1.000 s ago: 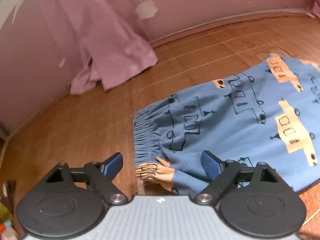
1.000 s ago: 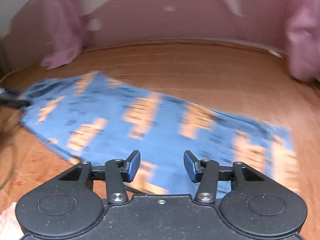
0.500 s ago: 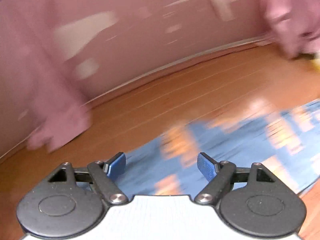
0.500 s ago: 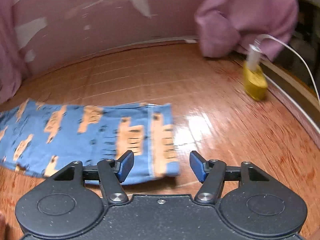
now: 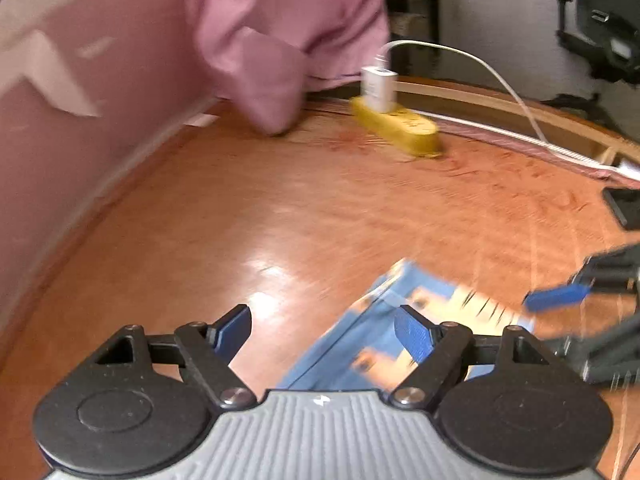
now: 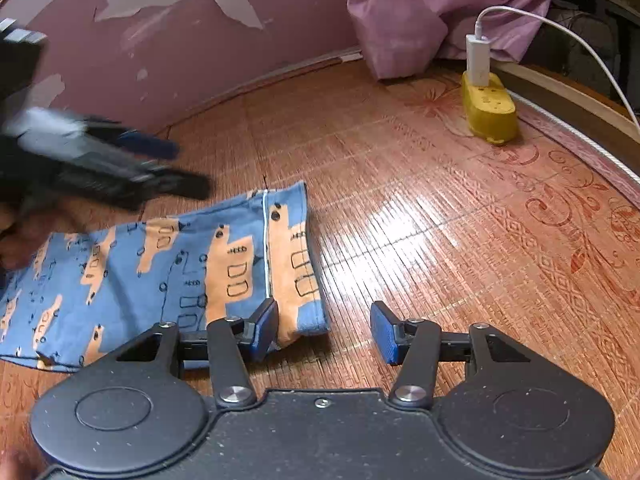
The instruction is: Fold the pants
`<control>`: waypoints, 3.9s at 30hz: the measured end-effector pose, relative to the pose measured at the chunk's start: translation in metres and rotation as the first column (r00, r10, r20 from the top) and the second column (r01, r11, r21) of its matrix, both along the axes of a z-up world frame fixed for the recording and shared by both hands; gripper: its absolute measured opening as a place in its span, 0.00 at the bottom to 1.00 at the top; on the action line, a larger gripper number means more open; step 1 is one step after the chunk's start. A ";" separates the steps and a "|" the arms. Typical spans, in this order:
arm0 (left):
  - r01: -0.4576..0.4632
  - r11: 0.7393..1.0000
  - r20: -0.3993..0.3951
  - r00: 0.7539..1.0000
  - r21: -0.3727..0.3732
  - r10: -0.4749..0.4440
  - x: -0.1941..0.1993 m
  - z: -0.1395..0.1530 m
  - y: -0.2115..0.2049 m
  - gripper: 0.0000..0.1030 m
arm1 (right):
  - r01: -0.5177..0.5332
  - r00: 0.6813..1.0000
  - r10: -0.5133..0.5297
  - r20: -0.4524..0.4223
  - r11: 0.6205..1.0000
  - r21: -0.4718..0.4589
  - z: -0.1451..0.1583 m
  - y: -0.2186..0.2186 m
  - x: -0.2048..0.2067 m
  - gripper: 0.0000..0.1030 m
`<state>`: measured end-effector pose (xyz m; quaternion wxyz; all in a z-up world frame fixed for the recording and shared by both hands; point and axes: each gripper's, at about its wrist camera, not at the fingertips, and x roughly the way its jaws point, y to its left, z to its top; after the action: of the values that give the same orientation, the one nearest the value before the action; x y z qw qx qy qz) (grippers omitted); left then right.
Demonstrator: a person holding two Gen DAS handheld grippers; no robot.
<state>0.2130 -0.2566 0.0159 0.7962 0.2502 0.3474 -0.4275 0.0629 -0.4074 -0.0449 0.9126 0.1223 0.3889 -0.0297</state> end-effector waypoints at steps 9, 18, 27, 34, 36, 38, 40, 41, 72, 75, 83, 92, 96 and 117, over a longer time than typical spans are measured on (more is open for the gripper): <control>0.029 0.999 -0.221 0.975 0.034 -0.021 0.043 -0.042 -0.039 0.64 | -0.036 0.999 0.036 0.011 0.999 -0.002 -0.002 0.003 0.003 0.64; 0.114 0.993 -0.100 0.989 0.034 -0.110 0.018 -0.037 -0.048 0.18 | -0.046 0.999 0.046 0.022 0.999 0.027 -0.001 0.003 0.001 0.64; 0.229 0.973 0.216 0.949 0.026 -0.229 -0.040 -0.023 -0.026 0.15 | -0.072 0.995 0.066 0.081 0.995 0.076 0.007 -0.027 0.013 0.67; 0.300 0.954 0.332 0.899 0.012 -0.286 -0.066 -0.003 0.006 0.15 | -0.258 0.964 0.236 0.119 0.937 0.235 0.006 -0.048 0.025 0.66; 0.305 0.952 0.344 0.892 0.016 -0.292 -0.069 0.000 0.016 0.15 | -0.263 0.964 0.240 0.115 0.924 0.276 0.002 -0.051 0.030 0.63; 0.304 0.953 0.347 0.892 0.017 -0.290 -0.071 0.001 0.024 0.15 | -0.275 0.961 0.251 0.114 0.911 0.307 -0.001 -0.052 0.035 0.58; 0.302 0.953 0.350 0.891 0.019 -0.289 -0.072 0.000 0.028 0.15 | -0.277 0.961 0.256 0.106 0.905 0.324 -0.006 -0.052 0.039 0.55; 0.299 0.954 0.350 0.892 0.018 -0.286 -0.072 -0.001 0.029 0.15 | -0.257 0.966 0.242 0.088 0.908 0.331 -0.009 -0.052 0.041 0.52; -0.007 1.000 0.139 0.990 0.000 0.007 -0.043 -0.034 0.024 0.45 | -0.103 0.994 0.110 -0.015 0.963 0.250 -0.006 -0.037 0.018 0.36; -0.053 0.998 0.122 0.991 0.013 0.051 -0.051 -0.040 0.040 0.45 | -0.089 0.995 0.095 -0.016 0.965 0.248 -0.006 -0.032 0.018 0.38; -0.167 0.986 0.039 0.985 -0.022 0.168 -0.055 -0.048 0.058 0.50 | -0.113 0.994 0.113 0.002 0.992 0.048 -0.001 0.001 0.014 0.13; -0.220 0.974 -0.055 0.974 -0.047 0.218 -0.044 -0.044 0.081 0.68 | 0.064 0.998 -0.066 0.002 0.978 0.198 -0.006 -0.026 0.003 0.11; -0.295 0.942 -0.262 0.933 -0.159 0.248 -0.027 -0.031 0.097 0.68 | 0.106 0.992 -0.121 0.039 0.954 0.282 -0.003 -0.031 0.001 0.11; -0.642 0.649 -0.729 0.657 -0.408 0.193 0.013 -0.047 0.292 0.71 | -0.487 0.833 0.499 0.240 0.866 -0.109 0.059 0.181 0.023 0.00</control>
<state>0.2263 0.0358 -0.0306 0.7478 -0.2858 0.4752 -0.3651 0.0860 -0.2261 0.0142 0.9348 0.0009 0.2832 0.2142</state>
